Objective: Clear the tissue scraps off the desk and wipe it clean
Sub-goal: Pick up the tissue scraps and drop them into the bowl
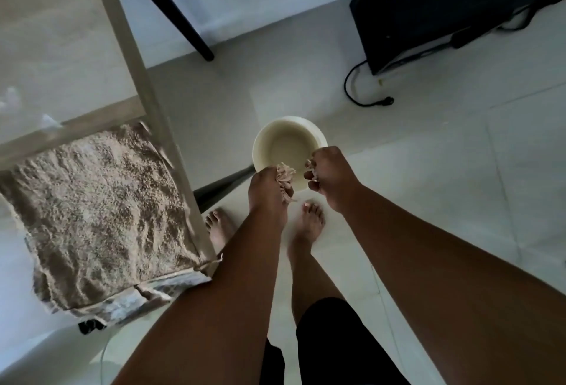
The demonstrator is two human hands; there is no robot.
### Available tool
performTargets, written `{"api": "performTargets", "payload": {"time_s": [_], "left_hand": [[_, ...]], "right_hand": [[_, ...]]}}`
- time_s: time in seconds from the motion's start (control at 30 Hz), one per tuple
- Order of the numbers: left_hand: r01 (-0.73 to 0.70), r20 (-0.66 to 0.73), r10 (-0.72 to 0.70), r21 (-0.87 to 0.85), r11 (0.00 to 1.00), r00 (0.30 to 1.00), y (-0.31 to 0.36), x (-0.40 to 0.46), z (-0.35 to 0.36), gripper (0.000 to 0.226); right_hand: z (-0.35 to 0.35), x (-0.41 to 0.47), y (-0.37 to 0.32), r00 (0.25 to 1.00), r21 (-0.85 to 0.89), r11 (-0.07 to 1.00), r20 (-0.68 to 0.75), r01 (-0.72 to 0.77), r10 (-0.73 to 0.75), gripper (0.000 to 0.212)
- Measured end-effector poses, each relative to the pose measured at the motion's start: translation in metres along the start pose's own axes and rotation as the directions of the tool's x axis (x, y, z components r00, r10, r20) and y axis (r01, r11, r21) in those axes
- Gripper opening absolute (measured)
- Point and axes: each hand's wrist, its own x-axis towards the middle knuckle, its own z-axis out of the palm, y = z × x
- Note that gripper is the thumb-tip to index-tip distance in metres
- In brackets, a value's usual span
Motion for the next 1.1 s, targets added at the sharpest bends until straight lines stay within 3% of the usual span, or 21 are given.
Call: {"api": "performTargets", "payload": {"time_s": [0.2, 0.53, 0.8, 0.9, 1.1], "left_hand": [[-0.071, 0.000, 0.071, 0.044, 0.997, 0.997, -0.008, 0.040, 0.001, 0.017], [-0.095, 0.042, 0.092, 0.074, 0.993, 0.995, -0.009, 0.058, -0.003, 0.031], [-0.128, 0.055, 0.123, 0.102, 0.987, 0.991, -0.011, 0.062, 0.001, 0.030], [-0.086, 0.062, 0.085, 0.024, 0.996, 0.994, -0.012, 0.060, 0.000, 0.029], [-0.078, 0.042, 0.079, -0.025, 0.997, 0.996, -0.015, 0.055, 0.001, 0.029]], "right_hand": [[0.007, 0.035, 0.006, 0.998, 0.033, 0.999, -0.066, -0.007, 0.009, 0.024], [0.009, 0.048, 0.021, 0.998, 0.042, 0.997, -0.022, 0.063, -0.062, 0.018], [0.004, 0.050, 0.025, 0.998, 0.069, 0.996, -0.020, 0.059, -0.058, 0.045], [0.000, 0.050, 0.028, 0.998, 0.093, 0.994, -0.004, 0.061, -0.061, 0.047], [-0.008, 0.044, 0.032, 0.998, 0.152, 0.986, 0.005, 0.067, -0.068, 0.026]]}}
